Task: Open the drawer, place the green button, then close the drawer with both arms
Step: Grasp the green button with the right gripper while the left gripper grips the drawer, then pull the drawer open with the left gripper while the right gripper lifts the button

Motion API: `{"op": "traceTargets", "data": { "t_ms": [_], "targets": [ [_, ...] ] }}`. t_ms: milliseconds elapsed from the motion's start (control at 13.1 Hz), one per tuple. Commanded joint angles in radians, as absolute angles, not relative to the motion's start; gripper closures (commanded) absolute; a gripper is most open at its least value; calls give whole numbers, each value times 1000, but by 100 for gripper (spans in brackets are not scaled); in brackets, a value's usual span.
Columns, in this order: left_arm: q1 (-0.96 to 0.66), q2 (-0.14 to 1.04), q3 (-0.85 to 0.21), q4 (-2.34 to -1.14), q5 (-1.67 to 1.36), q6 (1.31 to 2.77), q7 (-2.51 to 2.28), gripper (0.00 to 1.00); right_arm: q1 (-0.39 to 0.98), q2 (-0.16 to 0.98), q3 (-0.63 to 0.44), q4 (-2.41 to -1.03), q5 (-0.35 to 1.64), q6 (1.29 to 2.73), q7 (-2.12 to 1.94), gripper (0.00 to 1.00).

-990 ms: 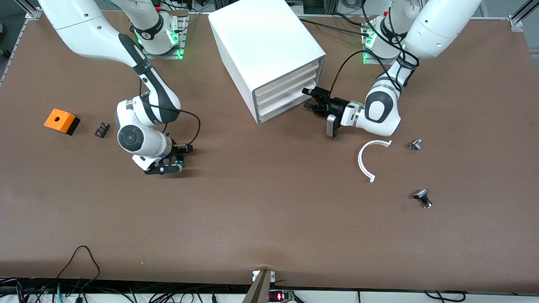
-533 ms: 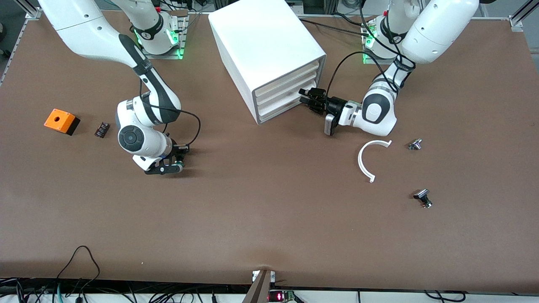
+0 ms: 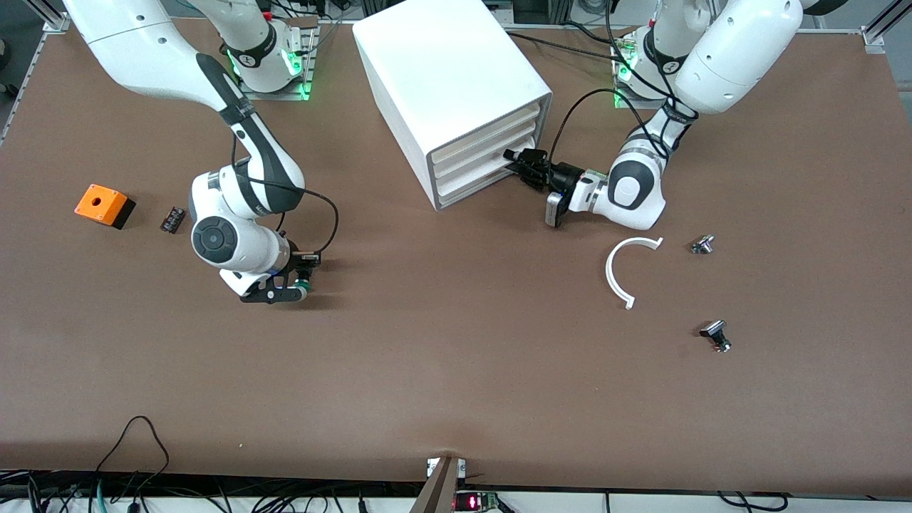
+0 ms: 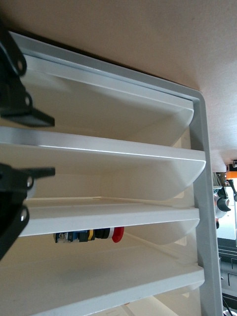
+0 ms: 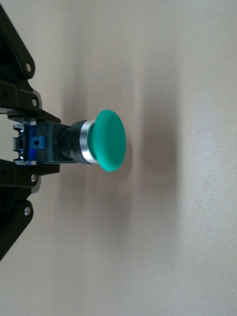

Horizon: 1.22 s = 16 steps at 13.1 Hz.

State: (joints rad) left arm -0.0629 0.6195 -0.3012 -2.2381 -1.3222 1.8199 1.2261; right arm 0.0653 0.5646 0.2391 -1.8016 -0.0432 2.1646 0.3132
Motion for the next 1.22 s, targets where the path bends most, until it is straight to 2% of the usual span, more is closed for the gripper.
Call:
{"op": "traceTargets", "data": {
  "t_ms": [0, 229, 610, 990, 1067, 1143],
  "targets": [
    [-66, 621, -301, -2237, -1351, 1807, 1262, 100, 95, 592, 242, -1688, -2, 2054, 394, 100],
    [-46, 620, -298, -2214, -1339, 1807, 1256, 100, 149, 607, 242, -1591, 11, 1967, 518, 100],
    [21, 666, -261, -2099, -1257, 1807, 1229, 100, 212, 611, 245, -1424, 12, 1833, 699, 100],
    [78, 721, -226, -1990, -1143, 1807, 1204, 100, 262, 595, 250, -1303, 60, 1795, 825, 100],
    [80, 721, -225, -1990, -1143, 1807, 1201, 72, 274, 595, 250, -1281, 58, 1795, 853, 100],
    [81, 721, -225, -1990, -1141, 1807, 1209, 4, 293, 595, 250, -1261, 58, 1799, 897, 100]
  ]
}}
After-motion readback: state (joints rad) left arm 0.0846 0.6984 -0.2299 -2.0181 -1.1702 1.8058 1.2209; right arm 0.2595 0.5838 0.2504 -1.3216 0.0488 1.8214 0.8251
